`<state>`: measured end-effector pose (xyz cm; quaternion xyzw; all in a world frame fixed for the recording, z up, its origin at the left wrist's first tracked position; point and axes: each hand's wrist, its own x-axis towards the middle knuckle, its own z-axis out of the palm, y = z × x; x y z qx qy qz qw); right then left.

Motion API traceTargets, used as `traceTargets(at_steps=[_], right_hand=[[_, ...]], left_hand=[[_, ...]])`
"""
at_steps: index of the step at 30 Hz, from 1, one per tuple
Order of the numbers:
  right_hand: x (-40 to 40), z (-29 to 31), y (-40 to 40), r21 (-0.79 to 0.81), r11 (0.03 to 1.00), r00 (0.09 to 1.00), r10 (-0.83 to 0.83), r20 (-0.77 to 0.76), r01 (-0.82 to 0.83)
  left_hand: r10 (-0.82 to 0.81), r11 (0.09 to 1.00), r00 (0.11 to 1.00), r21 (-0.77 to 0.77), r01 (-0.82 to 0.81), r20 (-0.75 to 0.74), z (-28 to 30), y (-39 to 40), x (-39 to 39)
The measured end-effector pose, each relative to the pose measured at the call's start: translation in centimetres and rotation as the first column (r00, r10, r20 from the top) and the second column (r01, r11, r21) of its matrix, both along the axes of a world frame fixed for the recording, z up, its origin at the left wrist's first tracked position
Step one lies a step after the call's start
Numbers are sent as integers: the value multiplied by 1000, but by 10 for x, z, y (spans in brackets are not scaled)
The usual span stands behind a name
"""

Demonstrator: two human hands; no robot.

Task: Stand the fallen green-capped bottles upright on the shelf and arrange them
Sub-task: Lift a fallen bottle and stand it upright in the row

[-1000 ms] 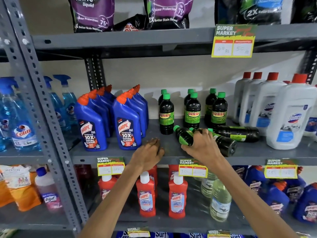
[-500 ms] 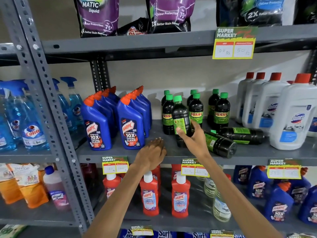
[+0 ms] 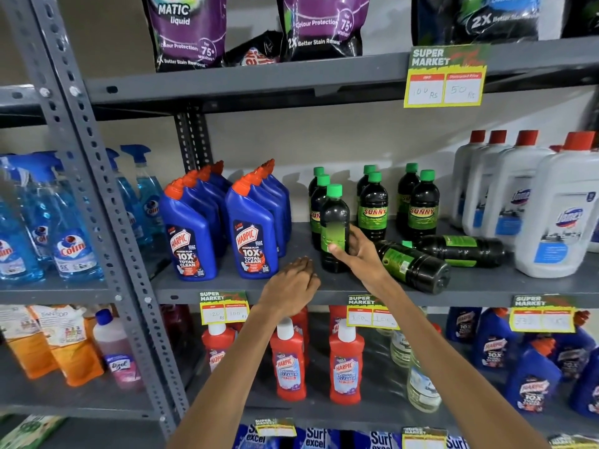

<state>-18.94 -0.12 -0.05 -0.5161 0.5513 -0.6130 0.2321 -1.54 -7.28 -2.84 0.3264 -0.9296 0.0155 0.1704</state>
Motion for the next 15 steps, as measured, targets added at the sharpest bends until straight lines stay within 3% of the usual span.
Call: traceTargets(at_steps=[3,8,10,12,15], right_hand=[[1,-1,-2,29,999,1000,-26,-15,26],[9,2,-7,-16,942,917,-331,-225,336],[9,5,-11,-35,925,887,-373,-274,378],[4,7,-13,-11,940,907,-332,-261,341],[-5,8,-14,74,985,986,-150,-75,155]], left_hand=[[1,1000,1000,7,-1,-16,-1,1,0],[18,1000,999,17,-17,-32,0,1,-1],[15,1000,999,13,-15,-32,0,2,-1],[13,1000,999,11,-13,-31,0,2,0],[7,1000,1000,7,-6,-29,0,2,-1]])
